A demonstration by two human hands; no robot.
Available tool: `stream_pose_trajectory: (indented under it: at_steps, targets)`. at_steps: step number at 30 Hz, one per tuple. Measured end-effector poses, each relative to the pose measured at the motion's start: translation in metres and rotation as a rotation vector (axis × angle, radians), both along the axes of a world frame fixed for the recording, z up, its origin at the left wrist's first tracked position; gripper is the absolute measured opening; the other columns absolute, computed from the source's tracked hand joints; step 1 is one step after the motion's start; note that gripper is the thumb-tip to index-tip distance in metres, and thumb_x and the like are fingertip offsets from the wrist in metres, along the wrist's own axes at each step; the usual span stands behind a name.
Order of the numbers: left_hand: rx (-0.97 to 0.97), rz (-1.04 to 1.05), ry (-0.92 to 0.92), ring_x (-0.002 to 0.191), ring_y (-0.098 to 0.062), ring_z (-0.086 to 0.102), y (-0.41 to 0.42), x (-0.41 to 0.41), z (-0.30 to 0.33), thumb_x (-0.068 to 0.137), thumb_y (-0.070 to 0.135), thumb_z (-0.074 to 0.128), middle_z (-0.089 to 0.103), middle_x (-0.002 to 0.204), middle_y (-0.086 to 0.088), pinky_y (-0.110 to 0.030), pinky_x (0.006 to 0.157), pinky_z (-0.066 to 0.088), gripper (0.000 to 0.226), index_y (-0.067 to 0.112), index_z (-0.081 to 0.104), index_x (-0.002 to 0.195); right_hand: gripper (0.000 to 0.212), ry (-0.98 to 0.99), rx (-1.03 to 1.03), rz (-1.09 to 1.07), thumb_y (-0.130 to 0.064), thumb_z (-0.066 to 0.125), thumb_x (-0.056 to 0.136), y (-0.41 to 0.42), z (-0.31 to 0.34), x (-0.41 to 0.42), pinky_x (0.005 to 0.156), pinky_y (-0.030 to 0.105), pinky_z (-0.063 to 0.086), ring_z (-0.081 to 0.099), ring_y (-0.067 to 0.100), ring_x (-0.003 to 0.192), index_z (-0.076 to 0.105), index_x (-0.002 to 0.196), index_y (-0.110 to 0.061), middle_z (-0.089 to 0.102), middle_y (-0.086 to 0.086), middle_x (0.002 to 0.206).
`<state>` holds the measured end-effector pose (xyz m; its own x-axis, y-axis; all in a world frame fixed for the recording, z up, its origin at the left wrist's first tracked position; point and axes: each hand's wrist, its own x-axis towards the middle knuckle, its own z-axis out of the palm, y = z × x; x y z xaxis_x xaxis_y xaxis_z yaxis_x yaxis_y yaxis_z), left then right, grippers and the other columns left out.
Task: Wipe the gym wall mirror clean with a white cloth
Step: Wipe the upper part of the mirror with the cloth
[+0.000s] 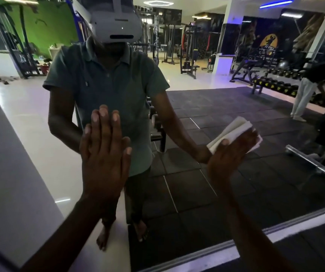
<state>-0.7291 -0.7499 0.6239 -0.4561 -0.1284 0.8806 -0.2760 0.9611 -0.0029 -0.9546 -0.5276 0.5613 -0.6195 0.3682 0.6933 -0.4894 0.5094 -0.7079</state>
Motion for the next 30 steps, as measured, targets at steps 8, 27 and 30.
stream_pose_trajectory:
  at_steps: [8,27,30]
  targets:
    - [-0.008,0.042,-0.007,0.163,-0.034,0.006,0.007,0.003,0.000,0.110,0.031,0.041,0.010,0.174,-0.021,-0.048,0.132,0.007,0.067,0.001,0.018,0.166,0.084,-0.092,0.202,0.178,-0.063,0.023,0.106,-0.120,-0.038,0.146,0.128,0.065,0.014,-0.002,0.040,0.163,-0.001,0.168,-0.012,-0.003,0.017,0.176]
    - [-0.029,0.171,-0.090,0.163,-0.031,0.007,-0.036,0.053,-0.002,0.103,0.049,0.057,0.006,0.176,-0.014,-0.043,0.132,0.001,0.087,0.009,0.015,0.168,0.079,0.228,0.511,0.172,-0.053,0.034,0.107,-0.092,0.036,0.107,0.128,0.067,0.005,-0.005,0.038,0.162,0.000,0.169,-0.019,0.000,0.017,0.175]
    - [0.051,0.311,-0.029,0.163,-0.031,0.003,-0.064,0.080,-0.007,0.095,0.068,0.055,0.004,0.175,-0.017,-0.045,0.131,0.001,0.109,0.008,0.000,0.167,0.080,0.086,0.260,0.117,-0.052,0.034,0.105,-0.100,0.061,0.103,0.124,0.070,0.013,0.004,0.045,0.161,0.012,0.168,-0.009,0.009,0.024,0.174]
